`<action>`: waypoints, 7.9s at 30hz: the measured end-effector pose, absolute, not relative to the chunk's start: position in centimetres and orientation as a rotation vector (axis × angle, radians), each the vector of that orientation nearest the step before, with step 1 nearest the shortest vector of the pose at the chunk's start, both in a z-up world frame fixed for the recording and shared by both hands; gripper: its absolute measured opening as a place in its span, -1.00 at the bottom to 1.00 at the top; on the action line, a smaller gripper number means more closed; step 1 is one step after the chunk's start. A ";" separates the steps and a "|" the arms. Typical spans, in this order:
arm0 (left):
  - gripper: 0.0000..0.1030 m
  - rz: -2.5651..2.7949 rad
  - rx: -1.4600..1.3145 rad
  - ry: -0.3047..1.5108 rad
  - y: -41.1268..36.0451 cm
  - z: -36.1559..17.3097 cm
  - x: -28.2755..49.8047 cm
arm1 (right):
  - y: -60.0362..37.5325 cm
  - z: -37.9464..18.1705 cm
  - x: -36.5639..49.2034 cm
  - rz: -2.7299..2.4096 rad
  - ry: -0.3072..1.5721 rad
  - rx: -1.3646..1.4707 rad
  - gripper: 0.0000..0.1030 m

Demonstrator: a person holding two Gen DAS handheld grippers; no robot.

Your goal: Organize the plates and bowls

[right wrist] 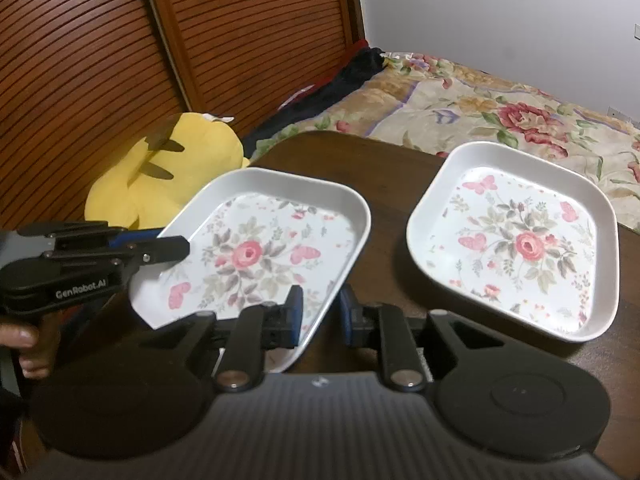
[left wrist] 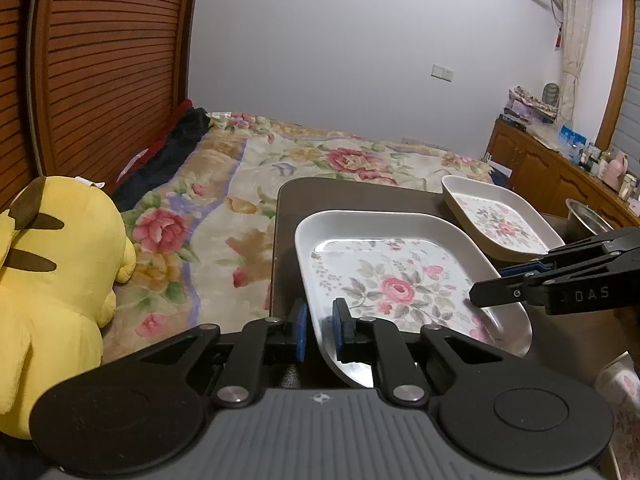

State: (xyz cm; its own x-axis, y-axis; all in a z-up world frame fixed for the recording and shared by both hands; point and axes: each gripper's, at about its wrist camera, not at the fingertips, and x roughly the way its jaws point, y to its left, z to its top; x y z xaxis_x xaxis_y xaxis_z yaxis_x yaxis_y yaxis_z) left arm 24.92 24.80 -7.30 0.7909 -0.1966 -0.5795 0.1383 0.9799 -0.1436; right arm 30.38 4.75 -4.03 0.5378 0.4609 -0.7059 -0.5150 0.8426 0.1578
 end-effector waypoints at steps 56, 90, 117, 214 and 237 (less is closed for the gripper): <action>-0.73 -0.345 0.001 0.519 12.1 1.7 13.6 | -9.4 3.7 18.4 0.484 0.635 0.028 -0.72; -0.73 -0.358 -0.005 0.629 11.0 -3.1 9.6 | -11.6 -1.9 13.2 0.484 0.707 0.120 -0.72; -0.73 -0.329 0.048 0.656 10.1 -5.4 10.0 | -10.0 -4.3 11.1 0.410 0.640 0.035 -0.71; -0.64 -0.377 0.038 0.707 11.4 -6.1 36.8 | -9.5 -2.4 37.3 0.474 0.942 -0.017 -0.45; -0.71 -0.377 0.023 0.701 11.6 -5.0 35.1 | -9.1 -2.6 37.5 0.466 0.965 -0.061 -0.73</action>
State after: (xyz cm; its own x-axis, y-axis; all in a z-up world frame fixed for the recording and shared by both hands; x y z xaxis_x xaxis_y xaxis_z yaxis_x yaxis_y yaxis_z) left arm 35.08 11.61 -4.96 0.6998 -0.3309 -0.6331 0.3460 0.9323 -0.1048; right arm 37.48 -9.13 -2.61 0.4791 0.3553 -0.8027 -0.4086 0.8996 0.1543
